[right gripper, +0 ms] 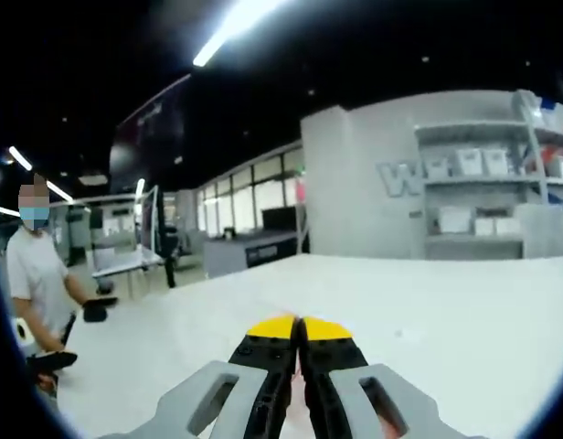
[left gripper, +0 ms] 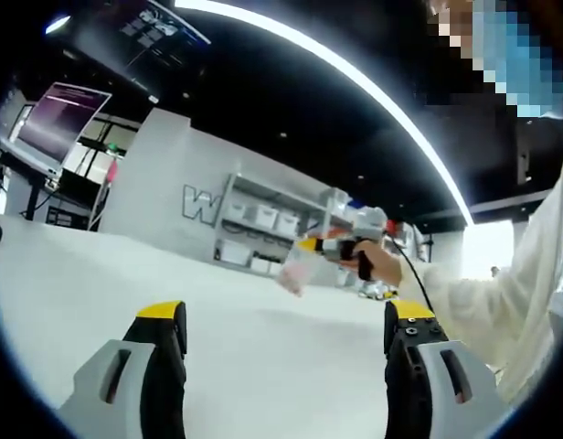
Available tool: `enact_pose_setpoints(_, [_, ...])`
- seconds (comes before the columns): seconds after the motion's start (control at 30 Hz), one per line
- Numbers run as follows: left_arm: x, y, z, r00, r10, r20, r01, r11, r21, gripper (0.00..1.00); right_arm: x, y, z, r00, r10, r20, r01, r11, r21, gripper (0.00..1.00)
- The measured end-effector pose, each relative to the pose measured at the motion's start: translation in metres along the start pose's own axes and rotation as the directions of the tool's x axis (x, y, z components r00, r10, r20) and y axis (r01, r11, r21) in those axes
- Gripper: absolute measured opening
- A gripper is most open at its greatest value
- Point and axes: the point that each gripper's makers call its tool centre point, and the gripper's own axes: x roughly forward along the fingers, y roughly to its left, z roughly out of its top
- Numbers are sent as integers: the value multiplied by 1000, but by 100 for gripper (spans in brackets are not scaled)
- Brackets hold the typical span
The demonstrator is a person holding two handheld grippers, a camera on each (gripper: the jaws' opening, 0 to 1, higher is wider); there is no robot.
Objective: Open the resealable bag by pulling the two sides of the seal apart until the entire bag opening is separated and visibly accessible.
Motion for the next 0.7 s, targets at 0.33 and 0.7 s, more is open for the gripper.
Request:
enact_pose_setpoints(0.33, [-2, 2, 1, 1000, 4, -1, -4, 1000, 2, 88, 13, -8, -3, 998, -34, -47, 30, 996, -80, 0])
enact_pose_setpoints(0.7, [-4, 8, 2, 1000, 20, 3, -20, 1000, -1, 88, 32, -9, 4, 998, -52, -37, 47, 992, -116, 0])
